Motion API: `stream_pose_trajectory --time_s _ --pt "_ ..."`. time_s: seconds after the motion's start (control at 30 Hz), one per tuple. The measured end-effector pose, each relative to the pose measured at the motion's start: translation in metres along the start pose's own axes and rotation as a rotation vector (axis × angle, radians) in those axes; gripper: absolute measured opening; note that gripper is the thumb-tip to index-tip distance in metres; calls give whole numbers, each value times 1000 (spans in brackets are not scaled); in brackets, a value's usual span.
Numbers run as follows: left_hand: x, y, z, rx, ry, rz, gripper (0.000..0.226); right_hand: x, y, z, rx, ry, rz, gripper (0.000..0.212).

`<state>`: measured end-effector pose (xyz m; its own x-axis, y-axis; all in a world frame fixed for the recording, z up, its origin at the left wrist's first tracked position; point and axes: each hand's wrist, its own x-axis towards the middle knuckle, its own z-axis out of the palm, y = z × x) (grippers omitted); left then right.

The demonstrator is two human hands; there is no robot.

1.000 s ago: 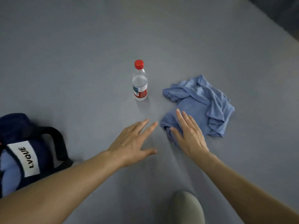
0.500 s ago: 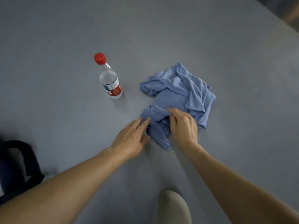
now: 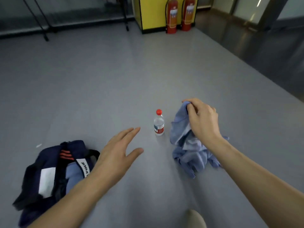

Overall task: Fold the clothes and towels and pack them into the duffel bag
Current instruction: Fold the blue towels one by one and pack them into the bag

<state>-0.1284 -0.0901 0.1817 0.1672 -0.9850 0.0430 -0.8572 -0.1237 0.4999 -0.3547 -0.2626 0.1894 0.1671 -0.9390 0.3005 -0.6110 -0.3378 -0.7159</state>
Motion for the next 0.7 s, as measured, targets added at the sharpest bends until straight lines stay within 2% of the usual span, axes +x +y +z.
stream_pose_trajectory --time_s 0.1,0.37,0.6,0.7 --pt "-27 8 -32 -30 102 -9 61 -2 -57 -10 -15 -42 -52 26" --pt "-50 -2 -94 -176 237 -90 56 -39 -172 6 37 -204 -138 14" --pt "-64 -12 -114 -289 279 -130 45 -76 -218 46 267 -271 -52 18" --pt "-70 -20 -122 -323 302 -140 37 -89 -225 58 318 -347 -82 18"
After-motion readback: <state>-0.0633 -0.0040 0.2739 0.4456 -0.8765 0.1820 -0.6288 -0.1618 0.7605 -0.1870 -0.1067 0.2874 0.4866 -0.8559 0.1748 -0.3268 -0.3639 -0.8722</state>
